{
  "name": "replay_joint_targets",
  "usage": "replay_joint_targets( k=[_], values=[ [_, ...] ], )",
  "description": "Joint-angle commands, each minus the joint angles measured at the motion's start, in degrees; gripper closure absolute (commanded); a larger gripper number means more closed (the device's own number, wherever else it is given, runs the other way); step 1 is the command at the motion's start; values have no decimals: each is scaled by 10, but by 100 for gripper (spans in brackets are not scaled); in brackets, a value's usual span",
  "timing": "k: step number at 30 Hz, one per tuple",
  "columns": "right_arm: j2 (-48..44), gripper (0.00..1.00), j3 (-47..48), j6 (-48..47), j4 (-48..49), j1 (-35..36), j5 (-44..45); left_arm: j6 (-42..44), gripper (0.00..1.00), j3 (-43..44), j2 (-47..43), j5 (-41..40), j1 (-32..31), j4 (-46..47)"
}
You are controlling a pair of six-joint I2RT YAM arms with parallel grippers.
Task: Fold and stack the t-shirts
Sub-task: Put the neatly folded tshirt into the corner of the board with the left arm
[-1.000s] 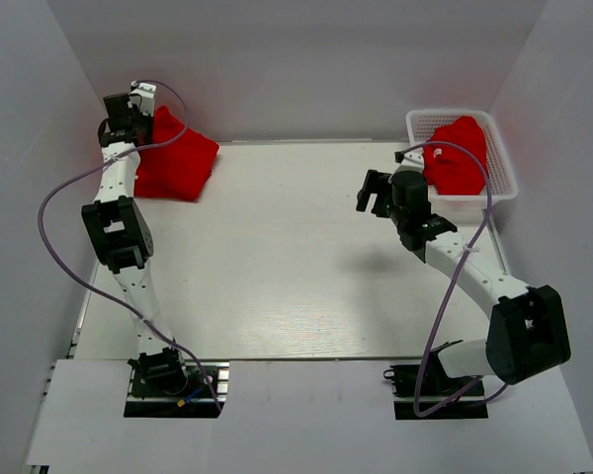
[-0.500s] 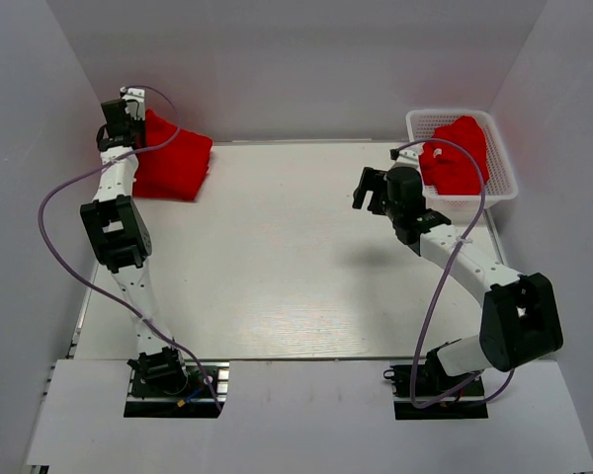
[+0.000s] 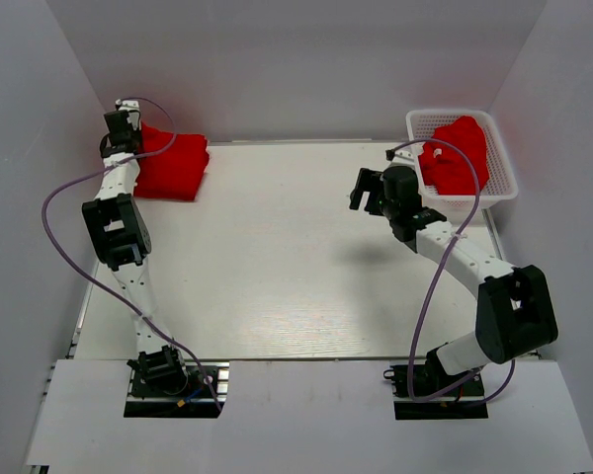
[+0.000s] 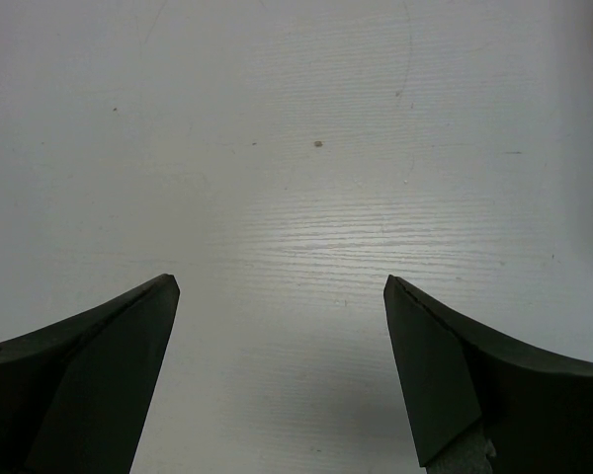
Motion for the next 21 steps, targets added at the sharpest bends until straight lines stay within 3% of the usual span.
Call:
replay_joint_targets(
  k=[1, 2, 3, 11, 16, 21],
  values=[
    [0, 10, 29, 7, 10, 0, -6, -20, 66, 23, -2, -51, 6, 22],
    [2, 10, 27, 7, 10, 1, -6, -25, 29, 36, 4, -64, 6, 14],
    [4, 10, 27, 7, 9, 1, -7, -31, 1, 42, 4, -72, 6, 5],
    [-2, 10, 32, 5, 1, 3, -24, -45, 0, 47, -26, -69, 6, -2],
    [-16, 10, 17, 2, 7, 3, -31, -50, 0, 0, -80, -29, -7, -2],
    [-37, 10, 15, -6, -9, 0, -36, -97, 0, -7, -121, 42, -19, -92]
  ],
)
